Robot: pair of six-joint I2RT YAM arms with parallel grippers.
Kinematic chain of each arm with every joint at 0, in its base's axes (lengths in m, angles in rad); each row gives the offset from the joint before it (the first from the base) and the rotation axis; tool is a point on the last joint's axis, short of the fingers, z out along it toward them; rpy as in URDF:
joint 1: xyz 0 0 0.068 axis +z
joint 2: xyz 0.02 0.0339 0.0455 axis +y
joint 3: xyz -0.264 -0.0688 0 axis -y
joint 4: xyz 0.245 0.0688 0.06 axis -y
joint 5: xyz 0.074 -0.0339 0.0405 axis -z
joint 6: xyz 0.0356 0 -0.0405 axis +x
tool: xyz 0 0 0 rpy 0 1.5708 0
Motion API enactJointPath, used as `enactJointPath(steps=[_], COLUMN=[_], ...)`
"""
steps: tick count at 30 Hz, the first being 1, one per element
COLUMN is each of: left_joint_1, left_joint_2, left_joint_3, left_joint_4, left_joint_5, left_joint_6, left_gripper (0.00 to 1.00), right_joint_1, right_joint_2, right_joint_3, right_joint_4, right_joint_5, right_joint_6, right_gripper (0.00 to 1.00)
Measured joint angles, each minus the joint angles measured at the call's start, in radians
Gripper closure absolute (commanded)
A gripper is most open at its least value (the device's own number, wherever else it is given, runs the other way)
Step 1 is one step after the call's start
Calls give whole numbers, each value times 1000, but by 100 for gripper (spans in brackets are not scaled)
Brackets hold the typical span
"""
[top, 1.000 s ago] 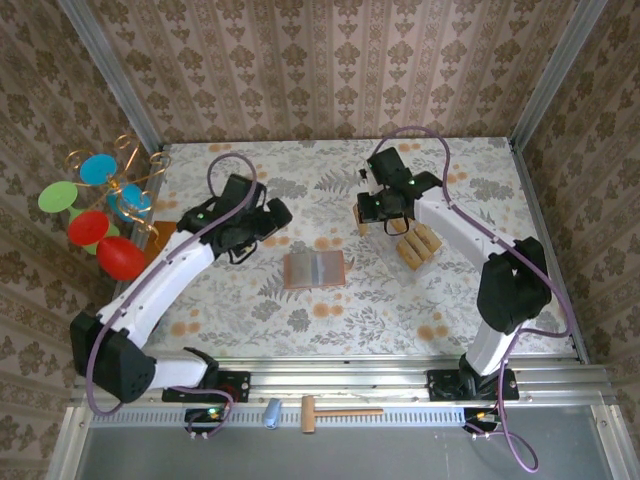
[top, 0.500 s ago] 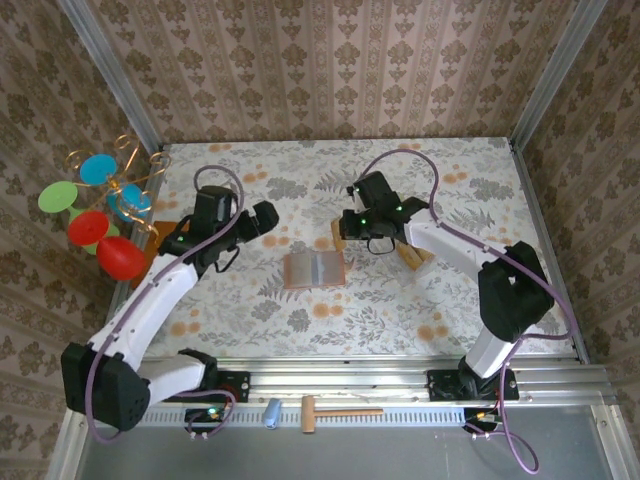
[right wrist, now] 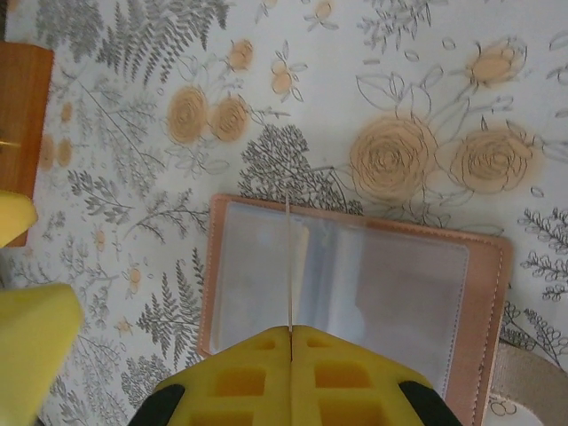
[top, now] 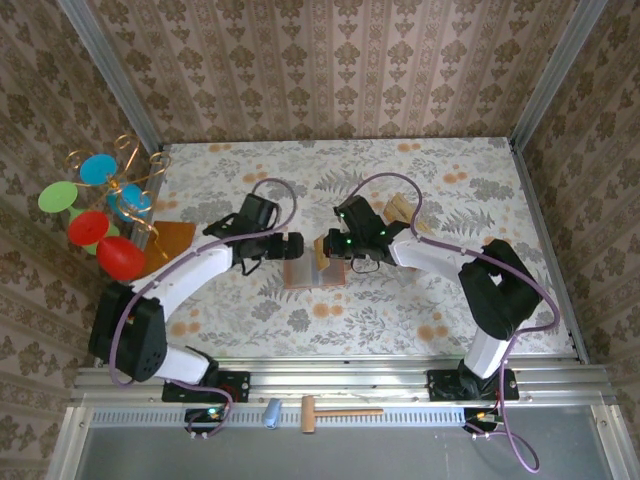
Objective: Put the credit cards into the card holder
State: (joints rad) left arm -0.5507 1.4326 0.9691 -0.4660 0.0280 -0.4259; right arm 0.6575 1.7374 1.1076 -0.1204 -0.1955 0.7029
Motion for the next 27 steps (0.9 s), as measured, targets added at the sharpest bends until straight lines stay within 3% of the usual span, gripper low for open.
enactJointPath(steps=[11, 27], left_joint_1=[-50, -77], left_joint_2=[103, 182], left_joint_3=[-30, -43], left_joint_4=[7, 58], left_joint_5=[-82, -112], left_joint_6=[54, 72], left_gripper=[0, 0], right_joint_1=[2, 2], right_joint_2=[1, 12], right_joint_3=[-74, -91], right_joint_4=[80, 121], right_joint_5=[-16, -31], right_joint_6=[42, 60], right_gripper=[100, 100])
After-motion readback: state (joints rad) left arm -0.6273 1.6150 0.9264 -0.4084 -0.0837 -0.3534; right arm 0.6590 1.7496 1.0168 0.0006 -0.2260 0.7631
